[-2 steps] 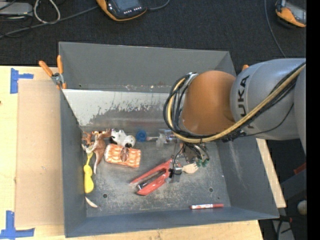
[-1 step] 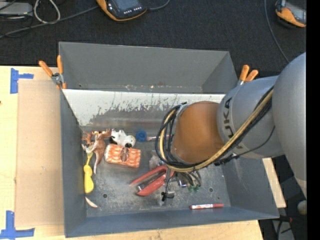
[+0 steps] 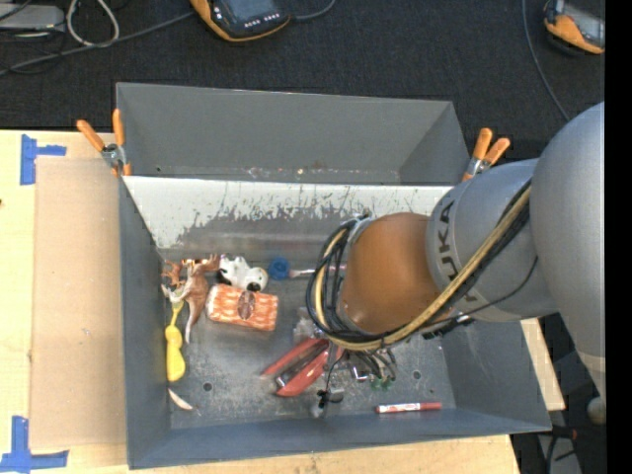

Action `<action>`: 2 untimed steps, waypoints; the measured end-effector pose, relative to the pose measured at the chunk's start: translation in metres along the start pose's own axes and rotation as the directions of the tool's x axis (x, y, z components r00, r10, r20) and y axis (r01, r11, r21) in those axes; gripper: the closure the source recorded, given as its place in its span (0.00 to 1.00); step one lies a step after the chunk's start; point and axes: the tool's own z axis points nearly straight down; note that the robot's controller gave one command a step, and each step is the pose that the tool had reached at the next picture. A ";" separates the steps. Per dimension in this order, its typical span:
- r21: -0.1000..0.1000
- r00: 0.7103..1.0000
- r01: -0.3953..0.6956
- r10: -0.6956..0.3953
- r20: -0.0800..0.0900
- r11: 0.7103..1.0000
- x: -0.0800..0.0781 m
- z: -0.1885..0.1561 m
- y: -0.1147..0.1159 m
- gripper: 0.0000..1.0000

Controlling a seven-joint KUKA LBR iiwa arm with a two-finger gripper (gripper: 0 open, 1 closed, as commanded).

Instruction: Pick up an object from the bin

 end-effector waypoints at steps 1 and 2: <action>0.000 0.953 0.304 -0.304 0.007 0.953 0.004 0.010 -0.030 1.00; 0.000 0.953 0.302 -0.302 0.007 0.953 0.004 0.010 -0.030 1.00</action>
Offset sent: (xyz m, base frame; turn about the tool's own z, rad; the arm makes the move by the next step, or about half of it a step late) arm 0.0000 0.0000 0.0000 0.0000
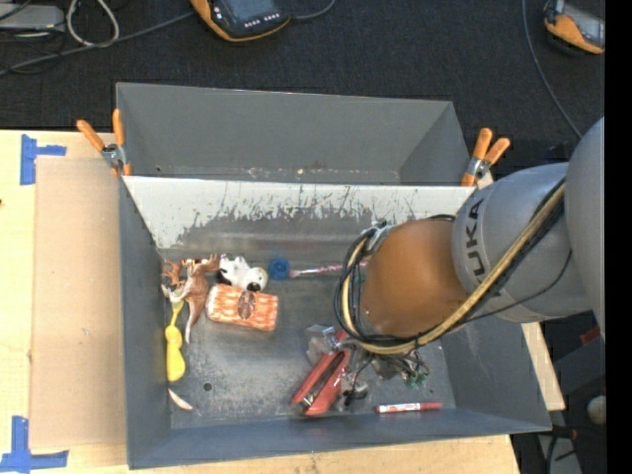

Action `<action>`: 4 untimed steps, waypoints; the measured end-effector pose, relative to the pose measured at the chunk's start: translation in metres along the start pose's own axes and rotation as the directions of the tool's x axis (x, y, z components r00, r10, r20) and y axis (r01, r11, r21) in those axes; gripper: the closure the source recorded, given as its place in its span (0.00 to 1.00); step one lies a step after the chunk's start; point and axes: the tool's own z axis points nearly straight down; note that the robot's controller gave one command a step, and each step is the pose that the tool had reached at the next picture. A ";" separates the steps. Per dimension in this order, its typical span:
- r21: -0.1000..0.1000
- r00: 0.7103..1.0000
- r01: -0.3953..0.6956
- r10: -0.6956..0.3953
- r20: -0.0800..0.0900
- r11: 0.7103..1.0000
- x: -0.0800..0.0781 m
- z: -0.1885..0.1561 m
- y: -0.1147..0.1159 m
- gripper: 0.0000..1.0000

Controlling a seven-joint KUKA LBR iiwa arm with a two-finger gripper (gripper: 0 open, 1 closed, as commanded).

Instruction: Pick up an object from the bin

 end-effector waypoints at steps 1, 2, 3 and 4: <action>0.000 1.000 -0.001 0.001 0.000 1.000 0.000 0.000 0.000 1.00; 0.007 0.953 0.301 -0.301 0.012 0.954 -0.004 -0.001 0.009 1.00; 0.007 0.954 0.300 -0.300 0.012 0.954 -0.004 -0.001 0.009 1.00; -0.002 0.950 0.312 -0.312 0.000 0.950 -0.003 -0.054 0.004 1.00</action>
Offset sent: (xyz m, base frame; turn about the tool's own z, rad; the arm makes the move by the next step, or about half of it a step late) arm -0.0038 0.0096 -0.0016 -0.3120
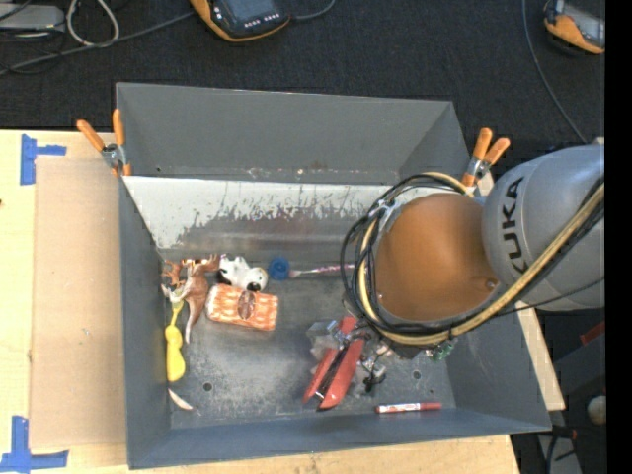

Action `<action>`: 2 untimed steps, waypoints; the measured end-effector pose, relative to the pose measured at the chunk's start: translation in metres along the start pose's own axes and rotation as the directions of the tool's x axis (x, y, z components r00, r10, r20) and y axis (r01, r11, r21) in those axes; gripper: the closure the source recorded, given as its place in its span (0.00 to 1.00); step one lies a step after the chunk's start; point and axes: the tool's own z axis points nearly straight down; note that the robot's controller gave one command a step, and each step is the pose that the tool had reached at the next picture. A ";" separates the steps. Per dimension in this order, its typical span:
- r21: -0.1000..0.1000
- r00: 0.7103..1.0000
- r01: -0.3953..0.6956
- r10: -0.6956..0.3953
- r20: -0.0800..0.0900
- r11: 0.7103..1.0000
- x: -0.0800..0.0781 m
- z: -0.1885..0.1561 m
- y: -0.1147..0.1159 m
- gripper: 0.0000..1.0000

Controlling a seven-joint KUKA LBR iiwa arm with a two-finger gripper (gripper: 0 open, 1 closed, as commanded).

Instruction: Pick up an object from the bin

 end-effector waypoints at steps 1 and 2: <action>0.004 1.000 0.017 -0.017 0.008 1.000 -0.005 -0.026 0.001 1.00; 0.001 1.000 0.020 -0.020 0.004 1.000 0.006 -0.105 -0.002 1.00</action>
Offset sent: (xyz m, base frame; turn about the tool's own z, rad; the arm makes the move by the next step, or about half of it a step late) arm -0.0104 -0.0212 0.2169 -0.0253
